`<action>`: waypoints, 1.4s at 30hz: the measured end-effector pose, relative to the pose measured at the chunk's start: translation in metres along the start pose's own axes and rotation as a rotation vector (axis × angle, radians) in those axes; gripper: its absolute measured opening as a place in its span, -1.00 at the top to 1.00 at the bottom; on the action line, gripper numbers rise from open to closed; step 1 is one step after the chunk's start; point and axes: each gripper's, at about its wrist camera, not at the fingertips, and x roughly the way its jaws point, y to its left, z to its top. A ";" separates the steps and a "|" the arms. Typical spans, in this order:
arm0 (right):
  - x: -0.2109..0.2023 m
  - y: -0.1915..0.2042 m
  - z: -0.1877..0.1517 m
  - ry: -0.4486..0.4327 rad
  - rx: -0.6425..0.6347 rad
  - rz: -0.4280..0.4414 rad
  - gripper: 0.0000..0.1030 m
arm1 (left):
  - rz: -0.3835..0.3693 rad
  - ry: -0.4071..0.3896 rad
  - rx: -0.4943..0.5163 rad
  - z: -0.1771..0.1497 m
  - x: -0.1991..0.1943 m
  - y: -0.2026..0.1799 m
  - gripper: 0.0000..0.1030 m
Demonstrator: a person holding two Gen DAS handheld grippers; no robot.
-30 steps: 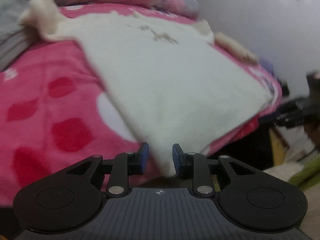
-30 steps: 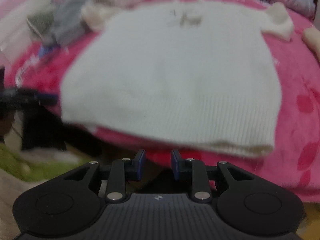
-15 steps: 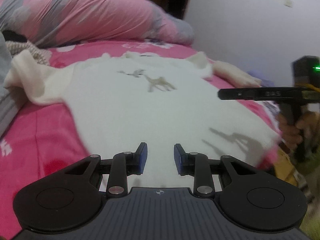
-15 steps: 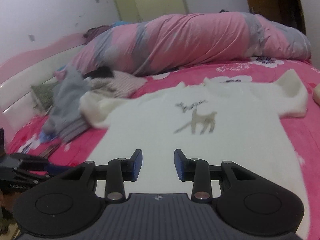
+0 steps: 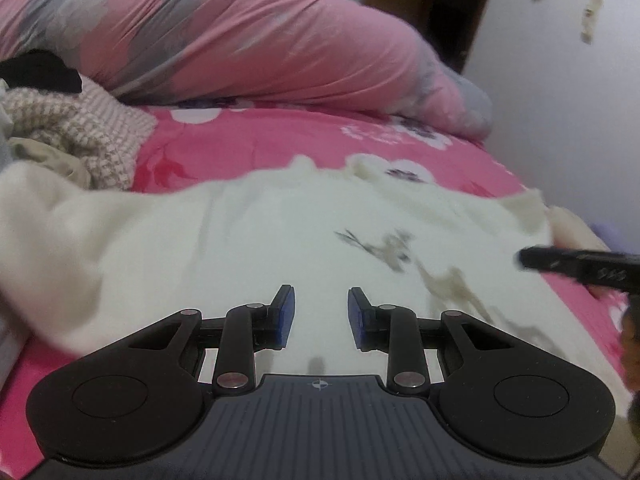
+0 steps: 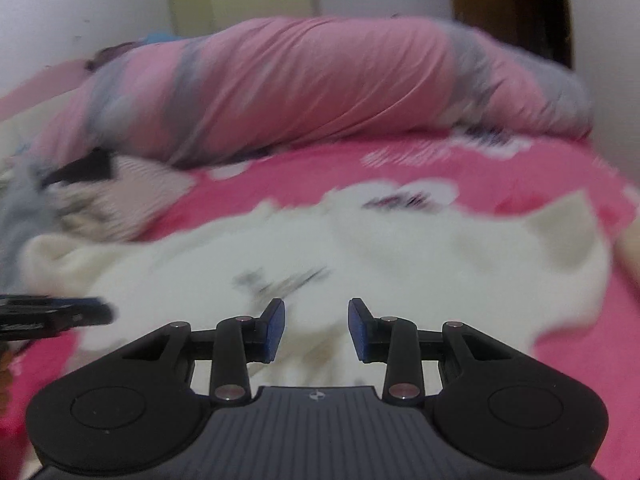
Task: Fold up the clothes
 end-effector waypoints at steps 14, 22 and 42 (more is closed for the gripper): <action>0.064 -0.153 0.019 0.127 0.392 -0.067 0.04 | 0.001 -0.027 -0.085 0.004 0.100 0.033 0.44; 0.055 -0.215 -0.034 0.117 0.637 -0.129 -0.31 | -0.056 -0.040 -0.141 0.004 0.101 0.040 0.44; 0.102 -0.257 -0.048 -0.107 0.811 -0.181 0.62 | -0.072 -0.060 -0.153 -0.003 0.104 0.044 0.44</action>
